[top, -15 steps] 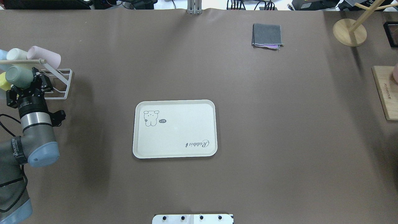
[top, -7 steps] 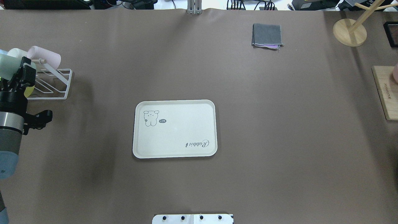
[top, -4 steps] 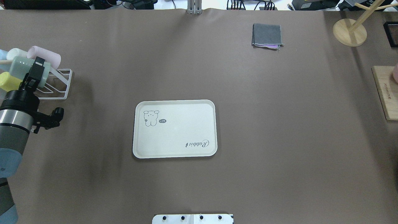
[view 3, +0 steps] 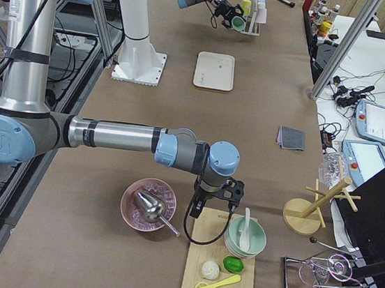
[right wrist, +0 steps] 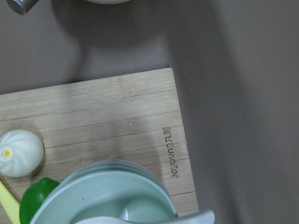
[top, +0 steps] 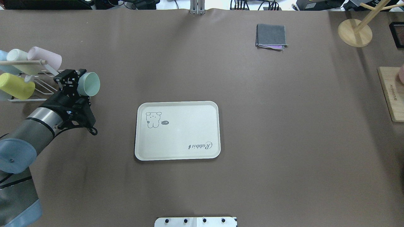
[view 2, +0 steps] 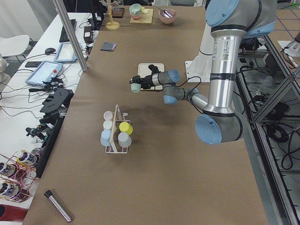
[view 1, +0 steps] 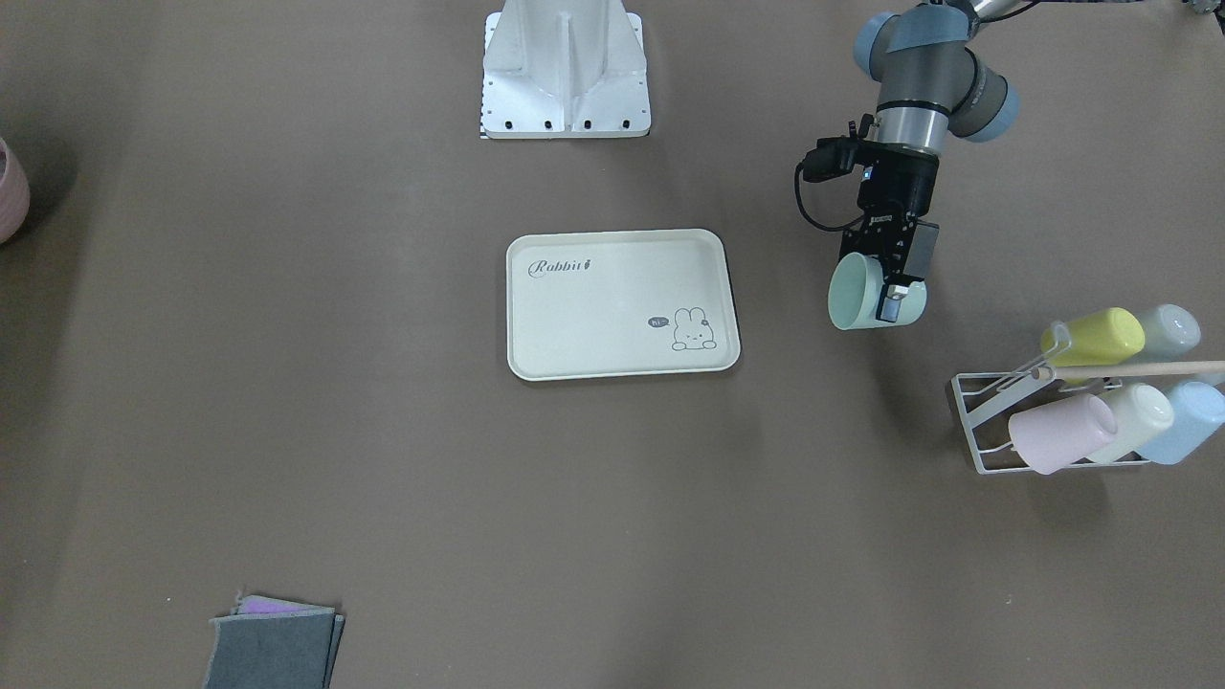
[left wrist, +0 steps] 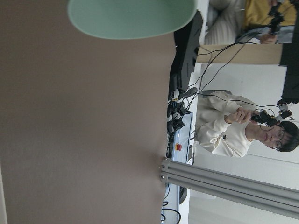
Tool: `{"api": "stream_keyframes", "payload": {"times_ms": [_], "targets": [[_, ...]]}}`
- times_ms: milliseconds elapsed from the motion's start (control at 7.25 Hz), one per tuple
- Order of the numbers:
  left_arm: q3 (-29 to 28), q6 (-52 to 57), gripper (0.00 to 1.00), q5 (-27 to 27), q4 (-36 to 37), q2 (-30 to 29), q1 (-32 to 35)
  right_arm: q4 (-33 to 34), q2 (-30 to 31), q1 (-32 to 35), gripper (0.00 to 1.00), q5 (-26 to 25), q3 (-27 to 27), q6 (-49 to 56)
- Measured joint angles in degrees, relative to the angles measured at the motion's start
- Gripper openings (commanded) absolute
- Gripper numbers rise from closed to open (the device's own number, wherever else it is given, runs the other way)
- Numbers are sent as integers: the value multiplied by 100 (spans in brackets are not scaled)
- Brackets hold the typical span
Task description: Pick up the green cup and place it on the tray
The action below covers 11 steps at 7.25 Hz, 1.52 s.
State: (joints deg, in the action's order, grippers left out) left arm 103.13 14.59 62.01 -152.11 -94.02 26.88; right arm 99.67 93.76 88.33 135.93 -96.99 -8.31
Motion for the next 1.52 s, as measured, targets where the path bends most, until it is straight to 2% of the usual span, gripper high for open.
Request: {"api": "stream_keyframes", "payload": {"times_ms": [276,414,966,1517], "targets": [[-381,-1382,0,867,-656,-368,-18,2,-9,0,100,9,17,-10],[-680,-1839,0,1097,-1005,-702,-25,5,-15,0,100,7,17,-12],[-1991,-3006,0,1645,-1862,-2074,-28,-12,-12,0,100,-57,4,14],[-2690,-4266,0,2251,-2587,-2492,-252,-35,4,0,100,-109,27,50]]}}
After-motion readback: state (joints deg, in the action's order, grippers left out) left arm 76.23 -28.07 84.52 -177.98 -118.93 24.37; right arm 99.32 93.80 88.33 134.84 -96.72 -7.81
